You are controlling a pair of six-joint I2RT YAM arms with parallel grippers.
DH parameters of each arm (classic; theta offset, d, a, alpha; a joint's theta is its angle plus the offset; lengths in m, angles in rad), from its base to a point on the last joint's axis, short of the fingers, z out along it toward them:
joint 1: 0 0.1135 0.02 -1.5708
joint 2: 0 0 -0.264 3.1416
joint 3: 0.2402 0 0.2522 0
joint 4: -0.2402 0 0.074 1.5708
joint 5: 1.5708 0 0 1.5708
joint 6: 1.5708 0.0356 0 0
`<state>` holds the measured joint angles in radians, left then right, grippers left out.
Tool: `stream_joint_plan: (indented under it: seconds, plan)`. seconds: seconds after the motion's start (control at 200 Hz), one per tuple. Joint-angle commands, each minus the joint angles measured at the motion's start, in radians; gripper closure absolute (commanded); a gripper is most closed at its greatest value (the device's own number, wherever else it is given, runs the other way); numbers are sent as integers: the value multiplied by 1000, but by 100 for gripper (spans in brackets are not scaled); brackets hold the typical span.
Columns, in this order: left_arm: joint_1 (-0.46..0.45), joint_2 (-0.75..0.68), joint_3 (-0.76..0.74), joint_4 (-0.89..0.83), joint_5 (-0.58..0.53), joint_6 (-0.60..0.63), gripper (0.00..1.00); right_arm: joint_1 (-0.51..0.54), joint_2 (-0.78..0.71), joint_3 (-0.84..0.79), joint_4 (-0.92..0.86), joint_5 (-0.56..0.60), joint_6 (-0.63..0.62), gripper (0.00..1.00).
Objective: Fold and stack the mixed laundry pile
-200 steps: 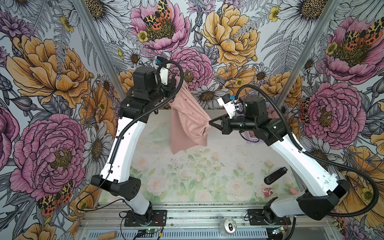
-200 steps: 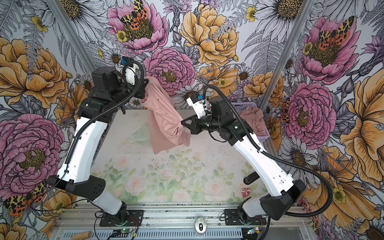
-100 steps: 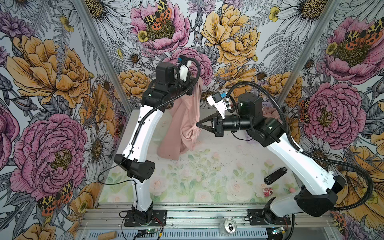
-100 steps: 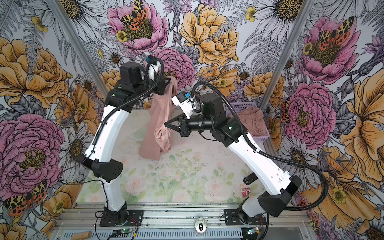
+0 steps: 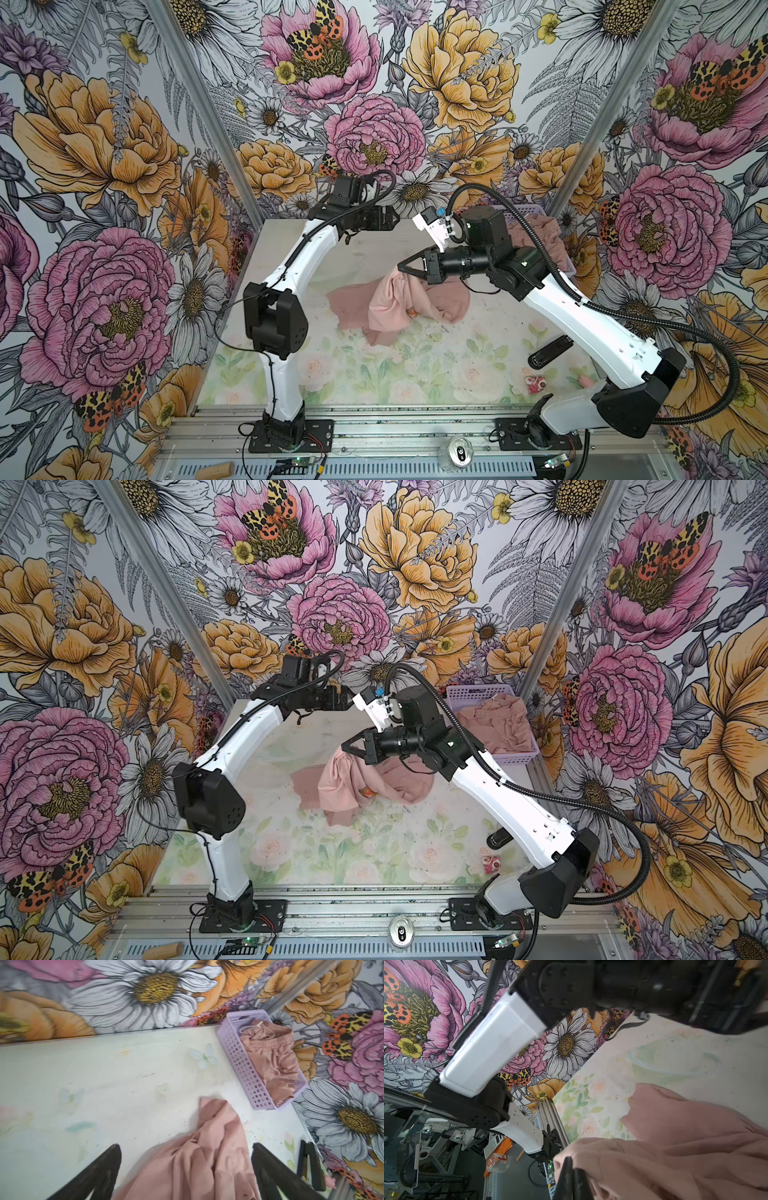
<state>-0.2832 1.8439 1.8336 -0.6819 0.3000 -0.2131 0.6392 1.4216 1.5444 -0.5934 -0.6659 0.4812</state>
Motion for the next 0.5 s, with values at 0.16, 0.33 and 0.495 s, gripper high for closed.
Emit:
stream_joint_plan:
  seconds: [0.16, 0.33, 0.495]
  plan:
    - [63, -465, -613, 243, -230, -82, 1, -68, -65, -26, 127, 46, 91, 100]
    - [-119, -637, -894, 303, -301, -107, 2, -106, -70, -10, 192, 118, 120, 100]
    - [-281, -762, -1081, 371, -397, -185, 2, -133, -37, 33, 231, 170, 154, 100]
